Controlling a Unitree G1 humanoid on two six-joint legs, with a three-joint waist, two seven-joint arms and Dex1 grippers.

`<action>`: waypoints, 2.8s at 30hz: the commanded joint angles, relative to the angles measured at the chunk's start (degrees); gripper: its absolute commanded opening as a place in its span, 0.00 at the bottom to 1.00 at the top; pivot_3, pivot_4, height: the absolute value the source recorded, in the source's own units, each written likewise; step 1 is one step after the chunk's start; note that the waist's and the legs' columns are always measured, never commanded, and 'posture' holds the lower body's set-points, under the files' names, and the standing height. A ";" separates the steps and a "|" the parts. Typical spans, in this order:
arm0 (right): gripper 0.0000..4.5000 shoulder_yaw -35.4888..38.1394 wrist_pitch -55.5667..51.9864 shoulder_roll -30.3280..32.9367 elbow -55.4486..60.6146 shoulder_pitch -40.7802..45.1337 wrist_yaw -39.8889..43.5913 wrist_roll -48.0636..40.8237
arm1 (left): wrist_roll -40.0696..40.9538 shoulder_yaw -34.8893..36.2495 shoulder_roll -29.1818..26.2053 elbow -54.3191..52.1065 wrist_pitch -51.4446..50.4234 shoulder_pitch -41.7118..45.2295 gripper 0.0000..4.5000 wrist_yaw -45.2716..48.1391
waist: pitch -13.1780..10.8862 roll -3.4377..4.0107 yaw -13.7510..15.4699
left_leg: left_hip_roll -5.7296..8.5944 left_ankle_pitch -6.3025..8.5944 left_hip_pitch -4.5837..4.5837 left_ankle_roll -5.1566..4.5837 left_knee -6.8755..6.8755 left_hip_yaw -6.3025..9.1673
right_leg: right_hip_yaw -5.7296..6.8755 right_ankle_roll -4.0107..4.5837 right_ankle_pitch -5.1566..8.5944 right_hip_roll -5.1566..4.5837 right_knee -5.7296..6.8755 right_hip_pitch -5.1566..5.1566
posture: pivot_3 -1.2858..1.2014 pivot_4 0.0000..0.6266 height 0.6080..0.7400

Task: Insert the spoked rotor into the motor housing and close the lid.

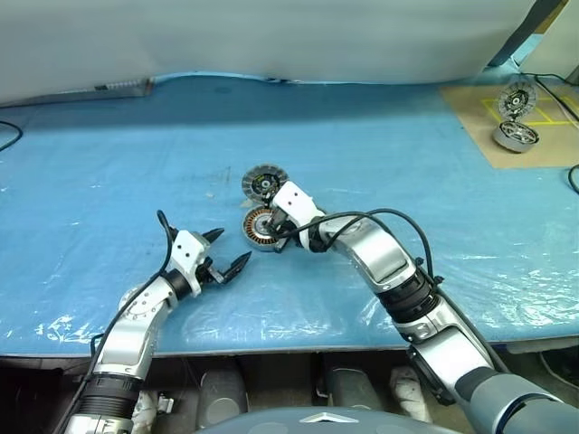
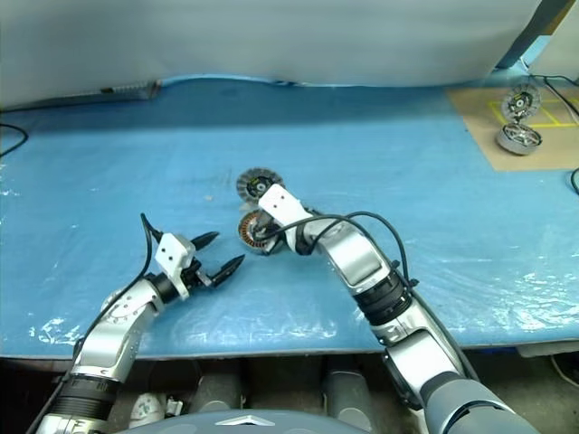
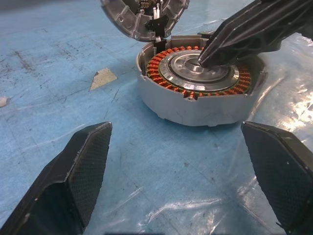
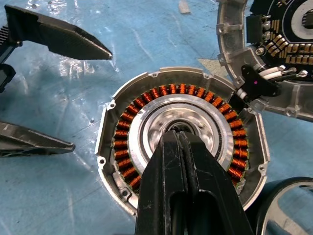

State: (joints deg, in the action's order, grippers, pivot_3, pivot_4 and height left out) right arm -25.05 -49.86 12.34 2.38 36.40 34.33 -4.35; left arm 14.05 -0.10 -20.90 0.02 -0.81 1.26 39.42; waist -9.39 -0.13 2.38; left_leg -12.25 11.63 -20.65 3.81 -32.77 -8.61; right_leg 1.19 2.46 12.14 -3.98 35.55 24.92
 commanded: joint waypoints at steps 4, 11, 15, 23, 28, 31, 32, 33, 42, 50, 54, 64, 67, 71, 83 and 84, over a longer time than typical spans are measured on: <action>0.00 0.07 1.08 -0.77 0.68 -0.16 -0.15 0.03 | 0.43 0.17 -0.19 -2.77 -0.56 -0.20 1.00 -0.29 | 0.00 0.00 0.03 | 0.00 0.00 0.03 0.00 -0.02 0.00 | 0.00 0.00 0.00 0.00 0.03 -0.02 | 0.52 0.24 1.00; 0.00 1.95 2.88 -2.65 -2.01 0.95 -3.13 0.78 | 0.42 0.44 -0.47 -2.66 -0.40 -0.58 1.00 -0.06 | 0.00 0.00 0.04 | 0.00 0.00 0.03 0.00 -0.03 0.00 | -0.01 0.00 0.00 0.00 0.03 -0.02 | 0.52 0.24 1.00; 0.00 2.21 3.30 -2.85 -2.37 1.12 -3.59 0.83 | 0.41 0.51 -0.52 -1.96 -0.05 -0.35 1.00 0.20 | 0.00 0.00 0.06 | 0.00 0.00 0.03 0.00 -0.04 0.00 | -0.01 0.00 0.00 0.00 0.03 -0.03 | 0.52 0.24 1.00; 0.00 2.51 3.00 -2.29 -1.90 0.76 -3.35 0.53 | 0.19 0.66 -0.40 0.46 1.81 -0.41 1.00 0.93 | 0.00 0.00 0.05 | 0.00 0.00 0.03 0.00 -0.05 0.00 | -0.01 0.00 0.00 0.00 0.06 -0.03 | 0.52 0.24 1.00; 0.00 3.53 3.72 -3.17 -1.66 0.42 -3.69 -0.24 | 0.20 0.61 -0.46 1.47 2.77 -0.57 1.00 1.15 | 0.00 0.00 0.06 | 0.00 0.00 0.03 0.00 -0.06 0.00 | -0.01 0.00 0.00 0.00 0.07 -0.03 | 0.52 0.24 1.00; 0.00 3.96 4.66 -3.95 -2.80 0.46 -4.39 -0.06 | 0.19 0.45 -0.43 1.22 2.61 -0.51 1.00 0.98 | 0.00 0.00 0.03 | -0.01 0.00 0.03 0.00 -0.06 0.00 | -0.01 0.00 0.00 0.00 0.08 -0.02 | 0.52 0.24 1.00; 0.00 3.97 4.85 -4.04 -3.04 0.44 -4.45 0.01 | 0.22 0.42 -0.44 0.90 2.38 -0.49 1.00 0.87 | 0.00 0.00 0.04 | -0.01 0.00 0.04 0.00 -0.06 0.00 | -0.01 0.00 0.00 0.00 0.08 -0.02 | 0.52 0.24 1.00; 0.00 4.06 5.02 -4.15 -3.14 0.41 -4.51 -0.01 | 0.27 0.39 -0.48 0.45 2.05 -0.48 1.00 0.74 | 0.00 0.00 0.05 | -0.01 0.00 0.04 0.00 -0.06 0.00 | -0.01 0.00 0.00 0.00 0.08 -0.03 | 0.52 0.24 1.00; 0.00 2.96 4.41 -3.39 -2.69 -0.23 -3.37 0.00 | 0.46 0.42 -0.59 -2.27 -0.27 -0.55 1.00 -0.01 | 0.00 0.00 0.06 | 0.00 0.00 0.03 0.00 -0.05 0.00 | -0.01 0.00 0.00 0.00 0.07 -0.02 | 0.52 0.24 1.00; 0.00 1.64 2.82 -1.98 -1.75 -2.79 -2.97 0.47 | 0.48 0.37 -0.41 -3.29 -1.20 -0.64 1.00 -0.34 | 0.00 -0.01 -0.01 | 0.00 0.00 0.09 0.00 -0.04 0.00 | -0.02 0.00 0.00 0.00 0.06 -0.08 | 0.52 0.24 1.00; 0.00 2.30 2.99 -2.38 -2.04 -2.52 -3.46 0.57 | 0.47 0.31 -0.42 -3.51 -1.44 -0.72 1.00 -0.34 | 0.00 -0.01 -0.02 | 0.00 0.01 0.37 0.00 -0.03 -0.01 | -0.03 0.00 0.02 0.00 0.06 -0.32 | 0.52 0.24 1.00; 0.00 3.90 2.25 -2.30 3.49 -0.23 -1.54 -1.53 | 0.46 0.41 -0.41 -3.07 -1.27 -0.51 1.00 -0.21 | 0.00 0.00 -0.01 | 0.00 0.01 0.52 0.00 0.06 -0.01 | -0.04 0.00 0.02 0.00 -0.07 -0.48 | 0.52 0.24 1.00; 0.00 4.14 1.95 -2.73 3.55 0.14 -2.27 -1.21 | 0.42 0.31 -0.24 -2.80 -1.06 -0.43 1.00 -0.20 | 0.00 0.00 0.02 | 0.00 0.01 0.52 0.00 0.09 -0.01 | -0.03 0.00 0.02 0.01 -0.09 -0.48 | 0.52 0.24 1.00; 0.00 3.67 2.14 -2.37 1.99 0.06 -3.65 0.39 | 0.40 0.28 -0.16 -2.49 -0.85 -0.31 1.00 -0.13 | 0.00 0.00 0.07 | 0.01 0.01 0.52 0.00 0.08 -0.01 | -0.03 0.00 0.02 0.00 -0.09 -0.48 | 0.52 0.24 1.00; 0.00 2.35 3.52 -1.65 -0.26 -0.61 -4.03 1.68 | 0.29 0.66 -0.27 -1.13 0.54 -0.09 1.00 0.25 | 0.00 0.00 0.04 | 0.01 0.01 0.51 0.00 0.11 -0.01 | -0.03 0.00 0.02 0.00 -0.12 -0.48 | 0.52 0.24 1.00; 0.00 2.20 3.54 -1.64 -0.26 -0.77 -3.97 1.74 | 0.29 0.65 -0.27 -1.08 0.61 -0.06 1.00 0.24 | 0.00 0.00 0.04 | 0.01 0.01 0.51 0.00 0.11 -0.01 | -0.03 0.00 0.02 0.00 -0.13 -0.48 | 0.52 0.24 1.00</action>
State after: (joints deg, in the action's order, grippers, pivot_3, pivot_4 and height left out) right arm -22.43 -47.44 10.86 0.99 35.46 30.16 -2.80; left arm 14.04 -0.10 -20.97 -0.39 -1.59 0.75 39.53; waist -9.39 -0.14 2.43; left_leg -12.24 11.64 -20.13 3.81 -32.66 -8.62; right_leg 1.16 2.46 12.16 -3.98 35.42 24.44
